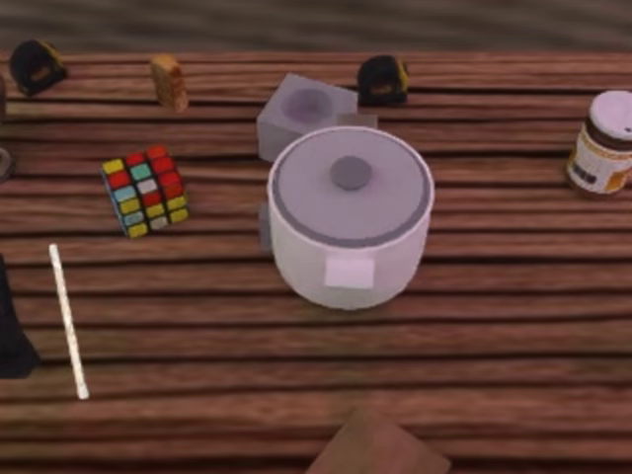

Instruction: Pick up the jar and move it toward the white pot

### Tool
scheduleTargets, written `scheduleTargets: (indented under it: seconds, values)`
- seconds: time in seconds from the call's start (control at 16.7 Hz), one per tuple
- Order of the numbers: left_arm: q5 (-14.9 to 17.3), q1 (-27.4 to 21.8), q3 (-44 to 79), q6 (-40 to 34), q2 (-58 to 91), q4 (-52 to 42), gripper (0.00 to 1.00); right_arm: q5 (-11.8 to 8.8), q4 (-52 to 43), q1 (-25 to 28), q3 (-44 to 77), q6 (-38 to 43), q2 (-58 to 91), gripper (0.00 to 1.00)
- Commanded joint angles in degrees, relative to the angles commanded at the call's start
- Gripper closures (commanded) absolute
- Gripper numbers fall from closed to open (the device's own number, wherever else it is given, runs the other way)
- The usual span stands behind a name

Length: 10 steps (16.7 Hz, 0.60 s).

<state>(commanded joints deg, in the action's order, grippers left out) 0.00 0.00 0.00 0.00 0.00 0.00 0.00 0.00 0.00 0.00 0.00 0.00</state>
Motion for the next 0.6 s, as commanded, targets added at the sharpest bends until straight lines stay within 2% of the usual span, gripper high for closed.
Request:
scheduleTargets:
  seconds: [0.3, 0.6]
  values:
    - [0.00, 0.00, 0.00, 0.00, 0.00, 0.00, 0.00, 0.06, -3.00, -0.16, 1.77, -0.44, 3.03, 0.00]
    - [0.00, 0.00, 0.00, 0.00, 0.00, 0.00, 0.00, 0.56, -16.41, -1.24, 13.20, -2.97, 18.58, 0.00]
